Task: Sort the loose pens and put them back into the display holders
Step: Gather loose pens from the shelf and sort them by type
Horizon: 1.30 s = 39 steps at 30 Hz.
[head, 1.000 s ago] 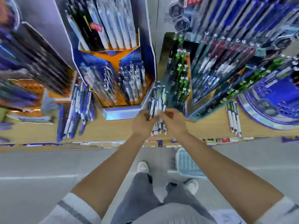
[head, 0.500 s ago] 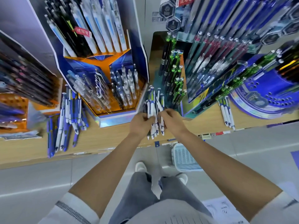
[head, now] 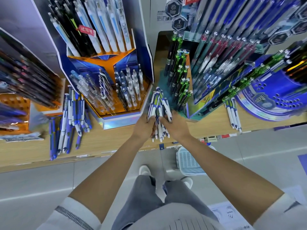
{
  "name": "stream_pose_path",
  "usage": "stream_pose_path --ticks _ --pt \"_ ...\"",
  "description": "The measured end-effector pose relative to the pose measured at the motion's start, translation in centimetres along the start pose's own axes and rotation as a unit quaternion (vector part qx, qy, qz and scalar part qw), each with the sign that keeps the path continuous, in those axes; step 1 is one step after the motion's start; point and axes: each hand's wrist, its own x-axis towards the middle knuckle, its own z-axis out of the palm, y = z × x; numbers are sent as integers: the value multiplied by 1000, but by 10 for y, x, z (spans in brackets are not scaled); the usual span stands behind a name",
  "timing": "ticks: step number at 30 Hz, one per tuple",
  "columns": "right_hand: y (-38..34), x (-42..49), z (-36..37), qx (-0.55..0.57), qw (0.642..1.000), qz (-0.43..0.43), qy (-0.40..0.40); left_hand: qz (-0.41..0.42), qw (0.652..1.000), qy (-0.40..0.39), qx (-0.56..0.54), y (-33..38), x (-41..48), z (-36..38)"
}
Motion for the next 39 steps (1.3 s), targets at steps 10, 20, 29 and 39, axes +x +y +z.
stream_pose_path --ticks 10,20,29,39 --pt "4 -4 -4 19 997 -59 -36 9 1000 -13 -23 -6 -2 0" --pt "19 -21 -14 132 985 -93 -62 39 997 23 -60 -11 -16 0" --pt "64 -52 -40 152 979 -118 -70 125 987 66 -74 -21 -59 37" --pt "164 -100 -133 164 969 -144 -116 147 977 123 -97 -36 -124 169"
